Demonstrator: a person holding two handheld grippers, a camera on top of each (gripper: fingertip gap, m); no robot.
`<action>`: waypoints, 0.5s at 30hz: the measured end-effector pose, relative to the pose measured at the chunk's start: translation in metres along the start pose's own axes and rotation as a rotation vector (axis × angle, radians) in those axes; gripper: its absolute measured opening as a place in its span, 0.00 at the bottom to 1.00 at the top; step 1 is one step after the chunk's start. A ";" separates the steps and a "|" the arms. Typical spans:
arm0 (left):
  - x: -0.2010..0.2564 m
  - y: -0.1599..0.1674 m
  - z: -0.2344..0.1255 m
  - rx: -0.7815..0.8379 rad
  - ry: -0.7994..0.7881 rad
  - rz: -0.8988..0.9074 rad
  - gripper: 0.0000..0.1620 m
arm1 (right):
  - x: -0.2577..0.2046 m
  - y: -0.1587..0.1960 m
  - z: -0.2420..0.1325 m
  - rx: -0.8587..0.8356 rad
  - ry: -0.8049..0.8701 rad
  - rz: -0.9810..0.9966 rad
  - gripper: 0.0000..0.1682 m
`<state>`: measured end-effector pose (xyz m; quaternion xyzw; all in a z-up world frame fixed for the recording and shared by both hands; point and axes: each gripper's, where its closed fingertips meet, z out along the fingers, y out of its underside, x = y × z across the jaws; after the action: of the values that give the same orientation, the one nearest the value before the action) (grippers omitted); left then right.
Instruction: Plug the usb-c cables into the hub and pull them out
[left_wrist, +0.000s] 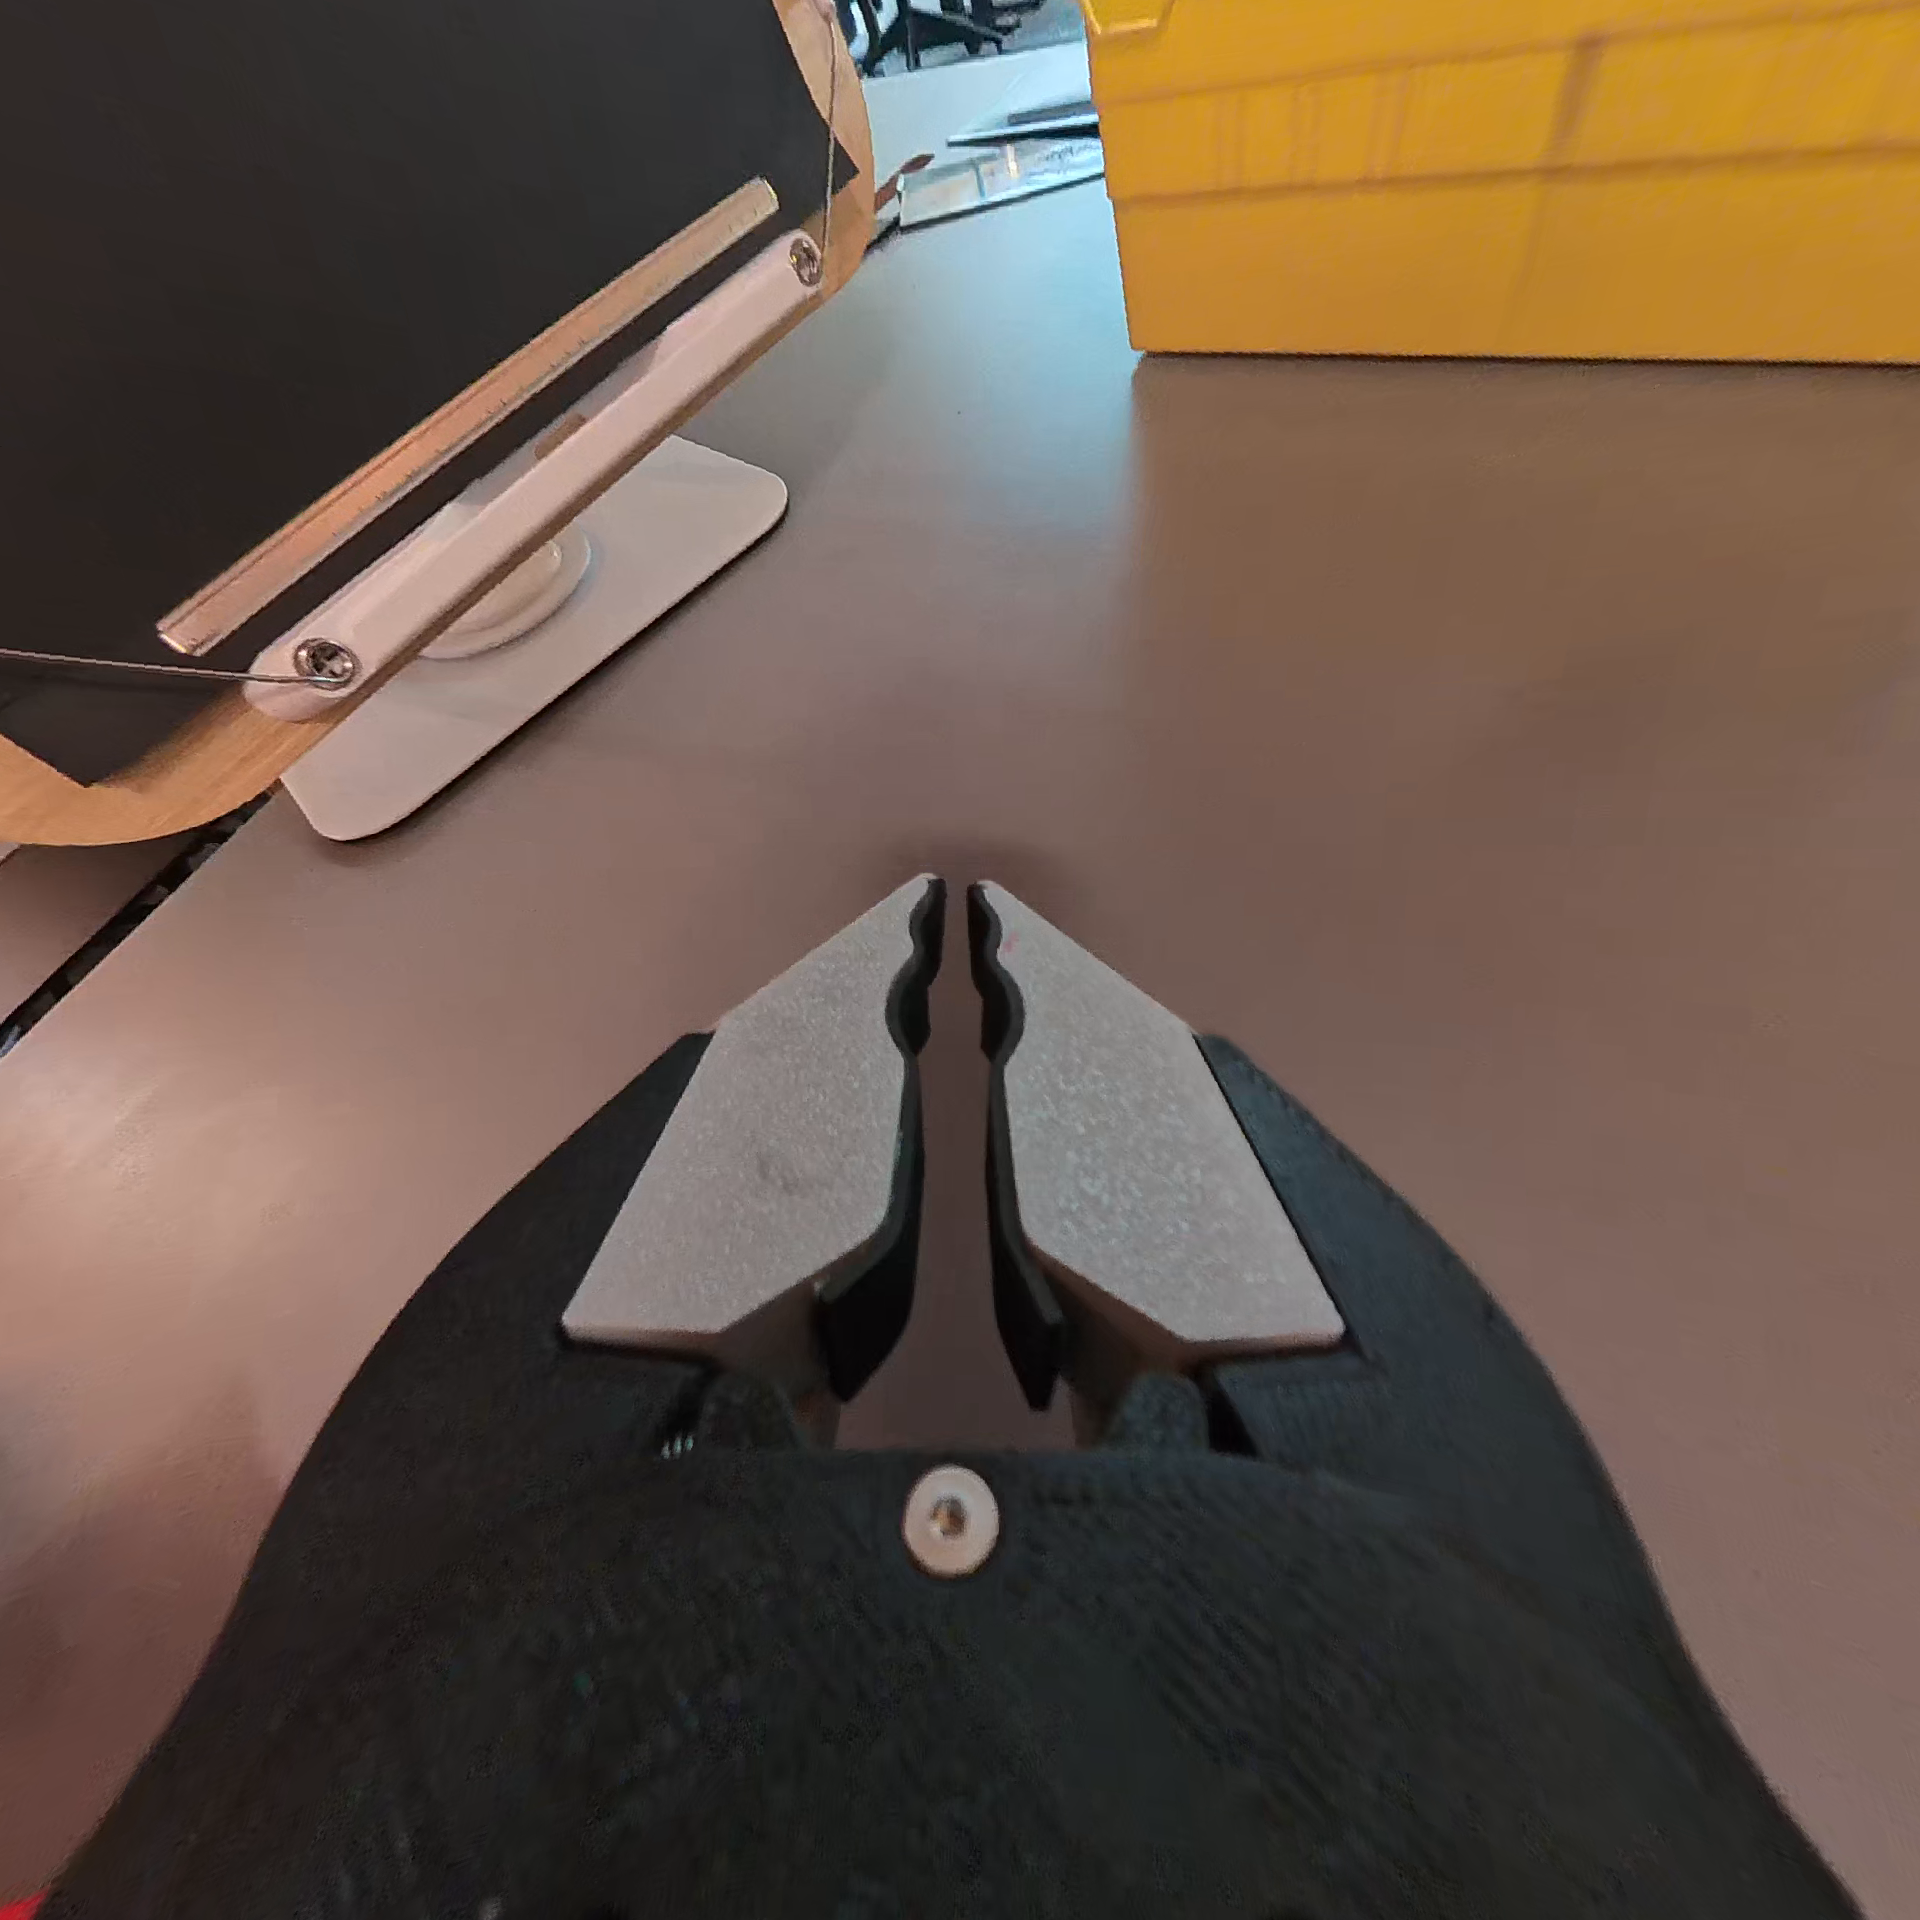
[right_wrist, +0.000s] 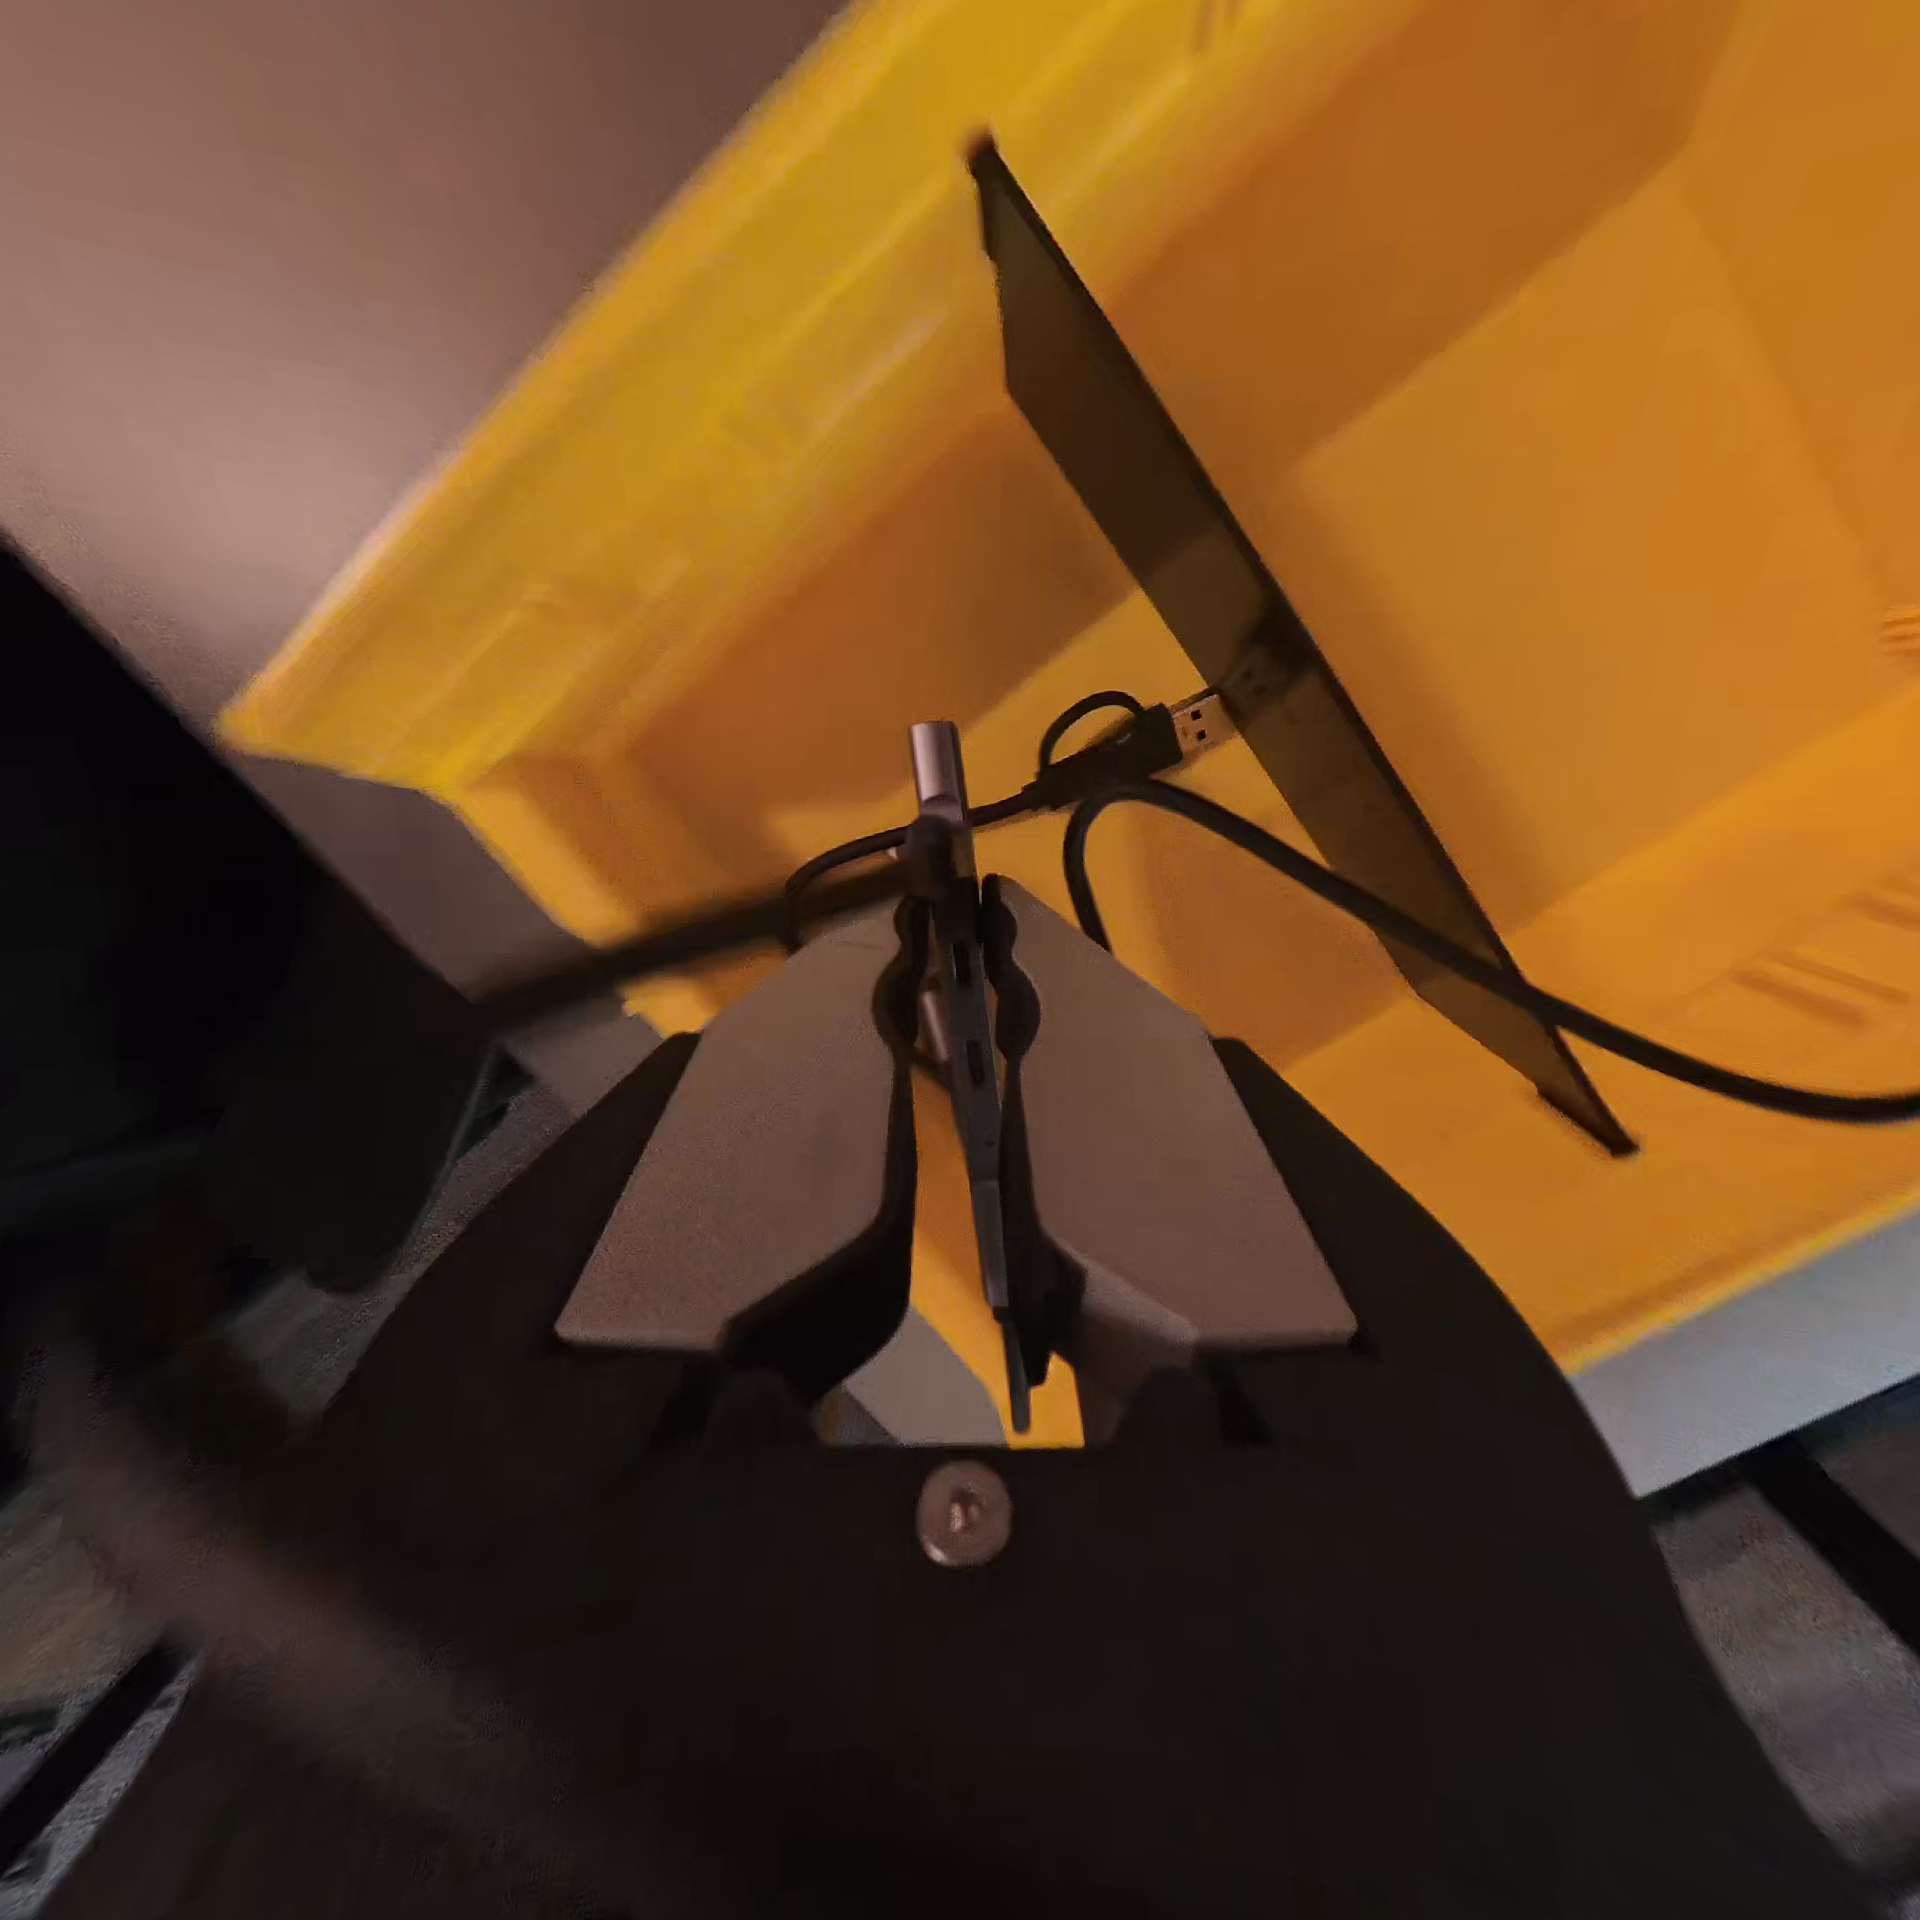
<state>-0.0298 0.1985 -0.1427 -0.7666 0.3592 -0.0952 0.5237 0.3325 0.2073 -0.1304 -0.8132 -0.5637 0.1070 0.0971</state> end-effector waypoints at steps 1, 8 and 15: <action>0.001 0.002 0.001 -0.009 0.000 0.007 0.01 | 0.004 0.002 0.013 -0.037 0.019 0.006 0.04; -0.001 0.005 0.002 -0.024 0.002 -0.004 0.02 | -0.036 0.007 0.033 -0.168 -0.265 0.180 0.11; -0.001 0.004 0.001 -0.022 0.005 -0.013 0.02 | -0.018 -0.001 -0.048 0.066 -0.116 0.108 0.20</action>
<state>-0.0317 0.1990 -0.1465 -0.7745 0.3565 -0.0967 0.5136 0.3389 0.1888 -0.0831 -0.8312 -0.5199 0.1776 0.0852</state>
